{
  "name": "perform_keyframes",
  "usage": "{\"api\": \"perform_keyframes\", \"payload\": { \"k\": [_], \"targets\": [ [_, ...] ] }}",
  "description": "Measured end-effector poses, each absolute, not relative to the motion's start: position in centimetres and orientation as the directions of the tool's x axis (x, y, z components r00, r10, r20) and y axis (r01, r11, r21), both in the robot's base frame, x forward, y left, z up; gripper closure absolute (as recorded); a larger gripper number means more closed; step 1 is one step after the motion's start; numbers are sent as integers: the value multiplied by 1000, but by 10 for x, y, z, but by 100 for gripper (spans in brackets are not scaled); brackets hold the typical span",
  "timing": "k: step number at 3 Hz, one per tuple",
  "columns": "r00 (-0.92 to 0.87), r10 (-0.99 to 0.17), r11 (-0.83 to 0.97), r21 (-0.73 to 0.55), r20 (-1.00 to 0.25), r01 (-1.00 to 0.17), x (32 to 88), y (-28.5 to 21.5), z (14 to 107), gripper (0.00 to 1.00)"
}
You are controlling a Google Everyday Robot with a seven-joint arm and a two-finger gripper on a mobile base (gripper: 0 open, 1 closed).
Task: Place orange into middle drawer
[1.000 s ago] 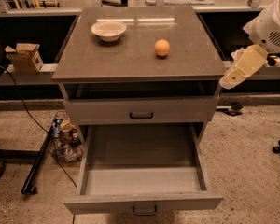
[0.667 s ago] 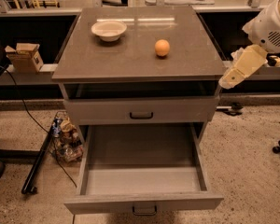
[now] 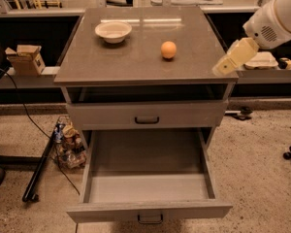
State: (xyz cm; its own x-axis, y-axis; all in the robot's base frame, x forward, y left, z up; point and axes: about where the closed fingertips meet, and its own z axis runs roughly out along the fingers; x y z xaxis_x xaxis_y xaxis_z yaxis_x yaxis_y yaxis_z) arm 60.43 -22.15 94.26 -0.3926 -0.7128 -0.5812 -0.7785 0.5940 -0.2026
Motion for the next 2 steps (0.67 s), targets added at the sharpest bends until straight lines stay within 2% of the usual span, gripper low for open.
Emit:
{"api": "perform_keyframes", "payload": {
  "k": [2],
  "targets": [
    [-422,-633,665,-176,-649,-726,675,-191,910,0]
  ]
}}
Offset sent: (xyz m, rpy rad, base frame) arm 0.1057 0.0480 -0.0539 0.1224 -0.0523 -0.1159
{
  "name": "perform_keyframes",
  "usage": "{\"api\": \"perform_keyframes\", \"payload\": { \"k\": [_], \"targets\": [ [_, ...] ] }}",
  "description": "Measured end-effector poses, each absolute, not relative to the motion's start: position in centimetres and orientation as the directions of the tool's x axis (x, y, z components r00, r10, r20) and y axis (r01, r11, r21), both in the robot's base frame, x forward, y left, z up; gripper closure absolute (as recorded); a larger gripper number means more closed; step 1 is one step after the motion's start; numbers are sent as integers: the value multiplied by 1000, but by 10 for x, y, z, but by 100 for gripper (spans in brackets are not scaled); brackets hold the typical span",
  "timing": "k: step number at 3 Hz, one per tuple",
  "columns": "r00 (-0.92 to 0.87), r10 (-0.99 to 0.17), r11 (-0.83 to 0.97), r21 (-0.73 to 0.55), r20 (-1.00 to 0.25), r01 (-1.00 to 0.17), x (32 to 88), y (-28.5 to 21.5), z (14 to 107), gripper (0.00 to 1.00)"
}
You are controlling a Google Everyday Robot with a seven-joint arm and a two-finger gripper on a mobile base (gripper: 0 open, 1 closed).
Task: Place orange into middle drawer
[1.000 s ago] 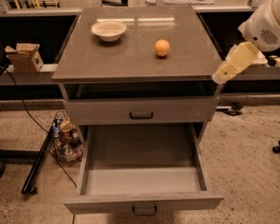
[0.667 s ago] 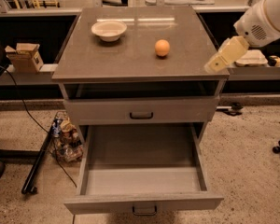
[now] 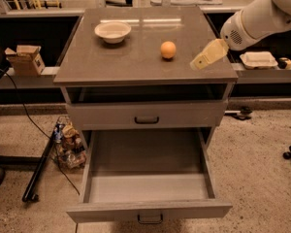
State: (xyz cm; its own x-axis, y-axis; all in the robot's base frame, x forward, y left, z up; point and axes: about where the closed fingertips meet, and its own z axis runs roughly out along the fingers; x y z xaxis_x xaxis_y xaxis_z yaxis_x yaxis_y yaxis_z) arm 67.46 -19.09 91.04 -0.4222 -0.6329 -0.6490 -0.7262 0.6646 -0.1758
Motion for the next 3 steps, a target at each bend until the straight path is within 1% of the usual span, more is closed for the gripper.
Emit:
{"api": "perform_keyframes", "payload": {
  "k": [1,2,3],
  "targets": [
    [-422,-633,665,-176,-649,-726,675,-191,910,0],
    [-431,-611,678,-158,-664,-718,687,-188,901,0],
    [-439,-572,702,-137,-693,-699,717,-185,884,0]
  ]
}}
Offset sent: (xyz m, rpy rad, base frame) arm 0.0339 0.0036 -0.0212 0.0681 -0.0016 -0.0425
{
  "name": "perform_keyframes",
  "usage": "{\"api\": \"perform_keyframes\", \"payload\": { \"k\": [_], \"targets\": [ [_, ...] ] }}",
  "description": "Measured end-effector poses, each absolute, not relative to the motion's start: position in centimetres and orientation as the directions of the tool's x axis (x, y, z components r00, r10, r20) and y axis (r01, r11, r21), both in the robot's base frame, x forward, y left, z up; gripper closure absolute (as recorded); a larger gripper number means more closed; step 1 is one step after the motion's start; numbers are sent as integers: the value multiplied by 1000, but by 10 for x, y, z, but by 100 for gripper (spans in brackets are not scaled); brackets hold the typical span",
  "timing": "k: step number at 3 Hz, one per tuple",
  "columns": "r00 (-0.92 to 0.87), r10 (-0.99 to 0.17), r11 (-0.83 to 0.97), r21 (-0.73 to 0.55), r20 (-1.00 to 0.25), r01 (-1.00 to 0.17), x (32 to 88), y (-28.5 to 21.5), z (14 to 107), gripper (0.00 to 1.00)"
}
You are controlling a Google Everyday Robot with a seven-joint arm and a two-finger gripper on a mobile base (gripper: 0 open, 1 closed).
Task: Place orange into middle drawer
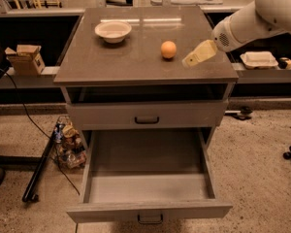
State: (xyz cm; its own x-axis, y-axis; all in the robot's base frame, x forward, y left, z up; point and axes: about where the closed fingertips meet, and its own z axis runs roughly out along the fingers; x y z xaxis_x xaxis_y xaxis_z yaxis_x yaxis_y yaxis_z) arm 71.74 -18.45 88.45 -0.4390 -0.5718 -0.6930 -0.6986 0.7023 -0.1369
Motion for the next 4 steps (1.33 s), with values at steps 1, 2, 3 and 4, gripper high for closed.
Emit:
{"api": "perform_keyframes", "payload": {
  "k": [1,2,3,4],
  "targets": [
    [-430,-512,724,-104,-744,-682,746,-174,872,0],
    [-404,-471,728,-87,-784,-680,771,-146,859,0],
    [-371,-461,717,-93,-806,-690,789,-114,850,0],
    [-371,-452,718,-84,-811,-691,796,-107,846,0]
  ]
}}
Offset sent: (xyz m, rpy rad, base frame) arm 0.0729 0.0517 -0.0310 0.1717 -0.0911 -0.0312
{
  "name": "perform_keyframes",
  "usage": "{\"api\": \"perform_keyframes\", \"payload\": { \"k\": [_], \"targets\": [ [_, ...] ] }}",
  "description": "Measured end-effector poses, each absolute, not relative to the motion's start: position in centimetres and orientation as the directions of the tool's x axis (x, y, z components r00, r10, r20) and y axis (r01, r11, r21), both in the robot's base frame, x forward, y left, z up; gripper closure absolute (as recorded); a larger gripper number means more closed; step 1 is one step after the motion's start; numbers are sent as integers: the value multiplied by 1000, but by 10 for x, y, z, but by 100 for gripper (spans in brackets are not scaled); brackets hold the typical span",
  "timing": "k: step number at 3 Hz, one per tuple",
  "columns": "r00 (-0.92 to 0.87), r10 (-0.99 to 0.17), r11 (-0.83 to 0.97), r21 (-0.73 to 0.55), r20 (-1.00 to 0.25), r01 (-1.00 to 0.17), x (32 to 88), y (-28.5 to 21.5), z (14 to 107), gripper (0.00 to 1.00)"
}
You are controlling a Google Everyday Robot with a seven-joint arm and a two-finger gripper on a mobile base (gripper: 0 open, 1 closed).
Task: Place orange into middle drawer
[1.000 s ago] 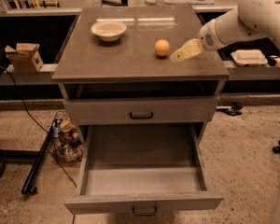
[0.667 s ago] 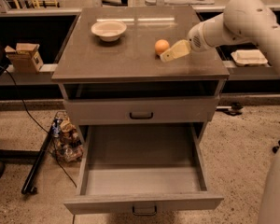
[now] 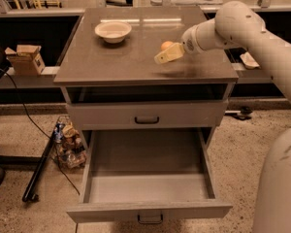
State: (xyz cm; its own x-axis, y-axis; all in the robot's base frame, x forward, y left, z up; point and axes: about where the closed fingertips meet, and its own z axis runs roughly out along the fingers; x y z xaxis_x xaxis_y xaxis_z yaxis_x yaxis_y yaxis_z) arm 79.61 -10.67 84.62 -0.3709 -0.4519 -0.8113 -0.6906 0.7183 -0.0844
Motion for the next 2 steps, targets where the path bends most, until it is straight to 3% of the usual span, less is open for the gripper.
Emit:
{"api": "perform_keyframes", "payload": {
  "k": [2],
  "targets": [
    [-371,-420,715,-50,-828,-698,810,-94,840,0]
  ]
}}
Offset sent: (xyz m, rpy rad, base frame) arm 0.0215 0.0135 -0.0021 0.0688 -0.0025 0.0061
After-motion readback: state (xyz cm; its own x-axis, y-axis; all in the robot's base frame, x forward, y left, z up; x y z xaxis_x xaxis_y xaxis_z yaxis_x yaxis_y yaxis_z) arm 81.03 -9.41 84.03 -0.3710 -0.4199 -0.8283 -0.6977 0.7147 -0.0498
